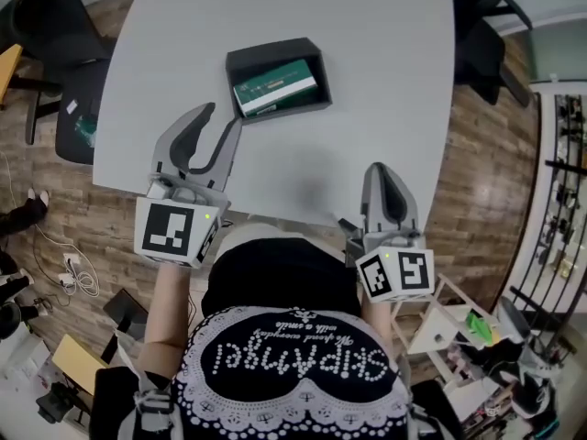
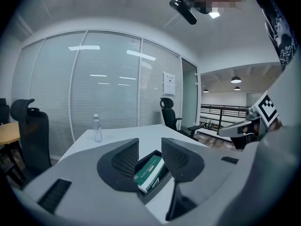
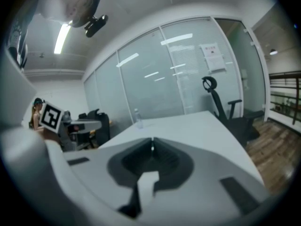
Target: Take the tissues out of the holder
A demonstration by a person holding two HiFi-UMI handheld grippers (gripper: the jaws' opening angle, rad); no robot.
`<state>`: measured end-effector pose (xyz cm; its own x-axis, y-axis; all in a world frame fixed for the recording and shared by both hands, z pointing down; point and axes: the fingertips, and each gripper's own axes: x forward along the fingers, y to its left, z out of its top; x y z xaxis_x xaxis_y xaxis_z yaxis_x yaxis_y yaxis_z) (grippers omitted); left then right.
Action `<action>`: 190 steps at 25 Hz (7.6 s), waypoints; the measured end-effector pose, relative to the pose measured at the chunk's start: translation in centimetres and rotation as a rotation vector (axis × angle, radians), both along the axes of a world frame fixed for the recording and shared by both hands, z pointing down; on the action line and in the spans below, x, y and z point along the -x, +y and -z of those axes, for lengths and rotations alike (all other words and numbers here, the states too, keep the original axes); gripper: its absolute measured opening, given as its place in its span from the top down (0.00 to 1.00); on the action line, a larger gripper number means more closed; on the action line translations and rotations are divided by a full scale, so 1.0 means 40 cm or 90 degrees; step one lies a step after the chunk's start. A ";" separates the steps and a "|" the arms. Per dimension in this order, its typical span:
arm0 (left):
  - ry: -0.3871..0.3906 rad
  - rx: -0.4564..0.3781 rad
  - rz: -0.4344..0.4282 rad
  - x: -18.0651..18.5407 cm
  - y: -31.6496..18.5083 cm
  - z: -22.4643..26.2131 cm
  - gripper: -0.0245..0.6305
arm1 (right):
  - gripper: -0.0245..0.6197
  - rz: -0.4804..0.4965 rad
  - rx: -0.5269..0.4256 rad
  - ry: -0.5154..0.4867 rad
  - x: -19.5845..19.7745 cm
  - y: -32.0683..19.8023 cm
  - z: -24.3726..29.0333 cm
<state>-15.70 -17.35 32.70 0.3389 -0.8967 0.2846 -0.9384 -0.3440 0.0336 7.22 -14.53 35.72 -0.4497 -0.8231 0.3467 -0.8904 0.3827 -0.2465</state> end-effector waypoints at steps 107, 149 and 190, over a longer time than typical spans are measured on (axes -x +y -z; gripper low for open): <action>-0.240 0.436 -0.244 -0.169 -0.229 -0.562 0.44 | 0.91 -0.106 0.088 0.010 -0.082 -0.025 -0.080; -0.135 0.070 -0.097 -0.137 -0.221 -0.033 0.44 | 0.91 -0.060 0.013 -0.010 -0.085 0.026 0.000; -0.014 -0.190 0.158 0.063 0.151 0.333 0.44 | 0.91 0.010 -0.120 -0.031 -0.069 -0.016 0.181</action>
<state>-18.23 -11.31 19.39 0.0974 -0.9952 0.0038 -0.9937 -0.0974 -0.0550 9.98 -15.16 28.49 -0.4754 -0.8642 0.1648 -0.8728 0.4398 -0.2116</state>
